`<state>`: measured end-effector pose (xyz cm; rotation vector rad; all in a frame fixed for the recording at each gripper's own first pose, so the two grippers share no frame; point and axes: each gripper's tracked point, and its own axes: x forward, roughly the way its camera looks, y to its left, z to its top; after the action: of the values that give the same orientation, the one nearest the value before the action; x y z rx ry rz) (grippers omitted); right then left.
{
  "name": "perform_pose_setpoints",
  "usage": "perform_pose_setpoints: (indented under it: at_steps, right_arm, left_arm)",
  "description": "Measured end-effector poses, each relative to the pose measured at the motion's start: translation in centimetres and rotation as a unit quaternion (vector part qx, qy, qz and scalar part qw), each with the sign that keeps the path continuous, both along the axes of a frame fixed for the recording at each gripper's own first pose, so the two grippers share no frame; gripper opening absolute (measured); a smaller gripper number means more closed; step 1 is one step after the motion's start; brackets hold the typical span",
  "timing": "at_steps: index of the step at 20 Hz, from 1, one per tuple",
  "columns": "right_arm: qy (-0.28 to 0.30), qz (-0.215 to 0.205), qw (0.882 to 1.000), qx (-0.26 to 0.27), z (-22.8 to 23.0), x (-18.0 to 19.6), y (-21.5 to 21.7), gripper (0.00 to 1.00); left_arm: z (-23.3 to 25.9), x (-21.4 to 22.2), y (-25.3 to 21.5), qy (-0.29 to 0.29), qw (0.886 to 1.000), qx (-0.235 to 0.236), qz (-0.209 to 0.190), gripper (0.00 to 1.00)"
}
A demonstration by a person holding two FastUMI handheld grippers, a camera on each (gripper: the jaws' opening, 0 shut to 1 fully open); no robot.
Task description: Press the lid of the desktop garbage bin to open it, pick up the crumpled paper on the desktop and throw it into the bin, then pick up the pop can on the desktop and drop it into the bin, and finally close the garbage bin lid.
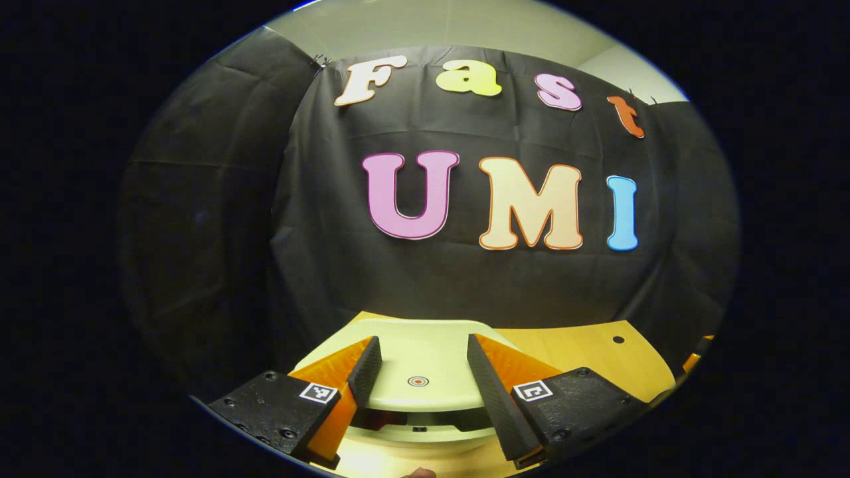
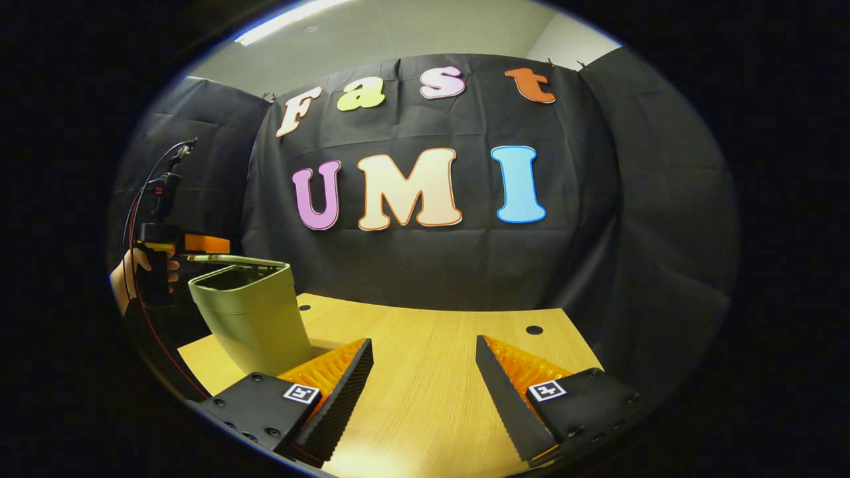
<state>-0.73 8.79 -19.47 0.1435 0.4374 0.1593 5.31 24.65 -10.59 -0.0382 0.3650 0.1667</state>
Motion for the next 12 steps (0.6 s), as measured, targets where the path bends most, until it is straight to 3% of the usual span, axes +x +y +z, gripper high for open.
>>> perform_pose_setpoints:
  at_steps: [9,12]
  right_arm:
    - [0.005,0.011,1.000,0.000,0.2,0.0,1.3,0.98]
    - [0.006,0.014,1.000,-0.002,0.0,-0.1,1.6,0.99]
  left_arm:
    - [-3.2,-1.1,0.0,0.025,0.999,-0.021,0.006,0.81]
    - [-3.5,-1.2,0.1,0.023,1.000,0.001,0.006,0.81]
